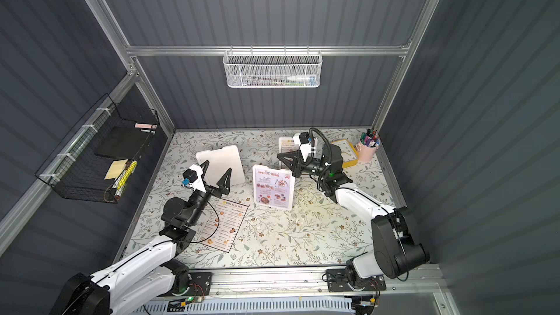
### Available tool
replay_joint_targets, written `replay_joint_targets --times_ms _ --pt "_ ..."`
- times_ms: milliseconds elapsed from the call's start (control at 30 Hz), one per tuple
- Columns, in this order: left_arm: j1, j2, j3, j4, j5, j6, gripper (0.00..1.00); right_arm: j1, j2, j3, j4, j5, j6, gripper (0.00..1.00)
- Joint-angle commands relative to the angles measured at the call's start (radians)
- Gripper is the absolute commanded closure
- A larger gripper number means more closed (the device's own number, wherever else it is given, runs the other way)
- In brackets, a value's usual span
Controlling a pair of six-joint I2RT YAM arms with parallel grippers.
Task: Insert the menus into the narrow rack
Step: Insert the menu into the narrow rack, then move the narrow rack to the center of the board.
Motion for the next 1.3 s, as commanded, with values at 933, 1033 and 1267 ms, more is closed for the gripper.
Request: replay_joint_targets --times_ms 933,1033,1267 --pt "-0.006 0.361 0.073 0.169 0.443 -0.050 0.01 0.051 -0.366 -0.379 -0.275 0.358 0.089 0.26" --pt "-0.007 0.424 0.072 0.204 0.442 -0.061 0.02 0.074 -0.329 -0.390 -0.271 0.385 0.099 0.27" --pt "-0.008 0.643 0.123 0.289 0.467 -0.096 0.13 0.142 -0.240 -0.396 -0.253 0.488 0.121 0.30"
